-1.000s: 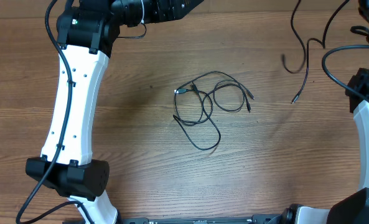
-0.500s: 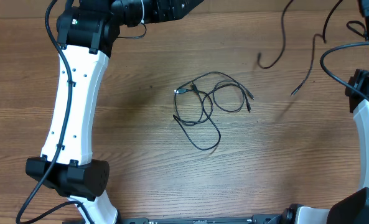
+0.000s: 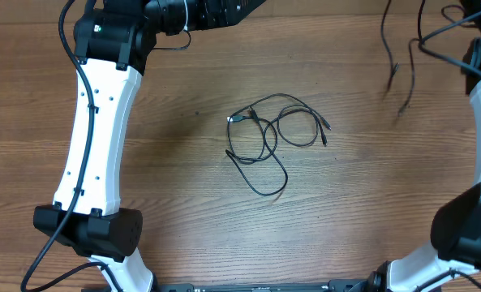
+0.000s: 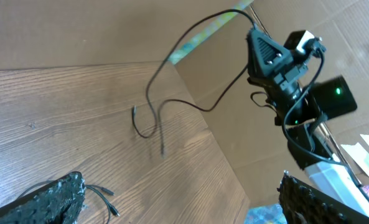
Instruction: Untangle cables
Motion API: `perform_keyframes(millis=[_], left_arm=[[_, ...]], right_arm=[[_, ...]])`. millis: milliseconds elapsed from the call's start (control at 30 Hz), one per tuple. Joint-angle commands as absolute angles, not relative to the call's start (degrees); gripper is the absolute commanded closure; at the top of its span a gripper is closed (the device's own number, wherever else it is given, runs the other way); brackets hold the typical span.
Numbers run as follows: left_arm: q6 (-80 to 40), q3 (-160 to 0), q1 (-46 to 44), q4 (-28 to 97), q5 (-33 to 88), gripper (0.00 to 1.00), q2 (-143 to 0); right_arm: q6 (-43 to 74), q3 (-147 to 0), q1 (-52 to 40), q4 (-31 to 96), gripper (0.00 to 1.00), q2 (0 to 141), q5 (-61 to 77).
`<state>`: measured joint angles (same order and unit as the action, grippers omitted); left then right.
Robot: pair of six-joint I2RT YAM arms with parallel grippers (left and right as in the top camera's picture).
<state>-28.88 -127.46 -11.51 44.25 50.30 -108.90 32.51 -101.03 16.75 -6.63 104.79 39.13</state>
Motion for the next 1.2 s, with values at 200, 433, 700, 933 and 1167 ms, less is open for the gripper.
perform_keyframes(millis=[200, 433, 700, 933, 1167], left_arm=[[-28.3, -128.0, -11.4, 44.2, 50.2, 0.01, -109.1], [-28.3, -128.0, -11.4, 44.2, 50.2, 0.0, -109.1], [-28.3, -128.0, -11.4, 44.2, 50.2, 0.0, -109.1], [-28.3, -128.0, -11.4, 44.2, 50.2, 0.0, -109.1], [-28.3, -128.0, -11.4, 44.2, 50.2, 0.0, -109.1]], right_arm=[[22.2, -109.4, 18.1, -1.0, 0.96, 109.0, 40.3], [25.7, -109.4, 15.5, -6.4, 0.96, 111.0, 44.3], [25.6, -109.4, 9.2, -9.0, 0.96, 111.0, 44.2], [25.7, -109.4, 10.4, -8.9, 0.96, 111.0, 44.3], [21.6, -109.4, 16.2, -5.2, 0.96, 111.8, 39.9]])
